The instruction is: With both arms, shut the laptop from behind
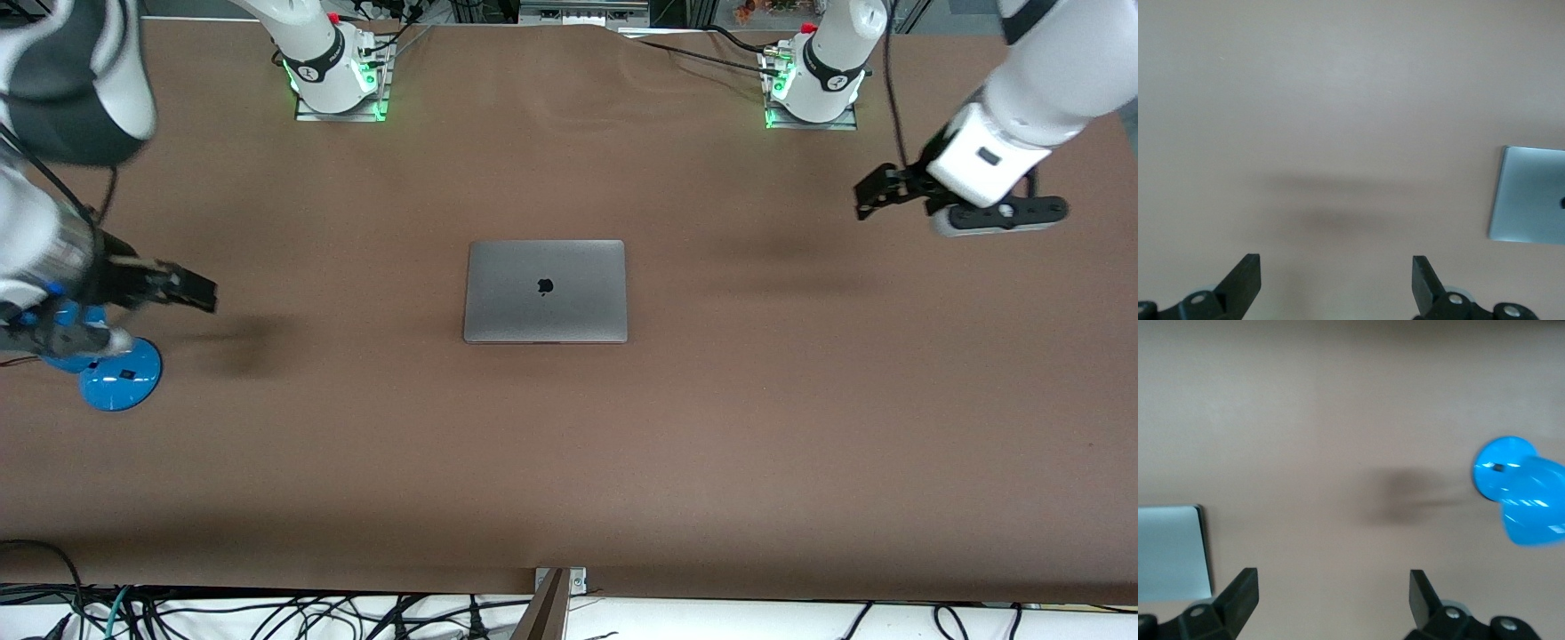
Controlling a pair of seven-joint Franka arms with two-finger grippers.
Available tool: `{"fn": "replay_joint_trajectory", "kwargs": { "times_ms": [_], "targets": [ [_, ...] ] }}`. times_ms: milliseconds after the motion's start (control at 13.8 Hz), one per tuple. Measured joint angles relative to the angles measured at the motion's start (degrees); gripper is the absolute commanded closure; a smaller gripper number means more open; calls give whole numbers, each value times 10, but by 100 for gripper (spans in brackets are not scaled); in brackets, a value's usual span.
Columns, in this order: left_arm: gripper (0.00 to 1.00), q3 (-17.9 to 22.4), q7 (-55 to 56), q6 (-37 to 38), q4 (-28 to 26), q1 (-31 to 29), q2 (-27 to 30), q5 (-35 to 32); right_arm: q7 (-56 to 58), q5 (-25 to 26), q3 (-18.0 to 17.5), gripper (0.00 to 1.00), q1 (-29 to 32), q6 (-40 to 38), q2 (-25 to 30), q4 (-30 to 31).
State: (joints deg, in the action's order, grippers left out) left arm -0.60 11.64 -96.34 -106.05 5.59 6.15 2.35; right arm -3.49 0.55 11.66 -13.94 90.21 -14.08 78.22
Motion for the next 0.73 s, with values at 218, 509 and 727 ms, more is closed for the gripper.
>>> {"fn": "replay_joint_trajectory", "kwargs": {
  "times_ms": [218, 509, 727],
  "targets": [
    [0, 0, -45, 7, -3, -26, 4, -37, 0, 26, -65, 0, 59, -11, 95, 82],
    [0, -19, -37, 26, -3, -19, 19, -43, -1, 26, -76, 0, 102, -10, 156, 142],
    [0, -24, -18, 31, -3, -4, 28, -43, -7, 26, -100, 0, 131, 17, 170, 170]
  ]
}}
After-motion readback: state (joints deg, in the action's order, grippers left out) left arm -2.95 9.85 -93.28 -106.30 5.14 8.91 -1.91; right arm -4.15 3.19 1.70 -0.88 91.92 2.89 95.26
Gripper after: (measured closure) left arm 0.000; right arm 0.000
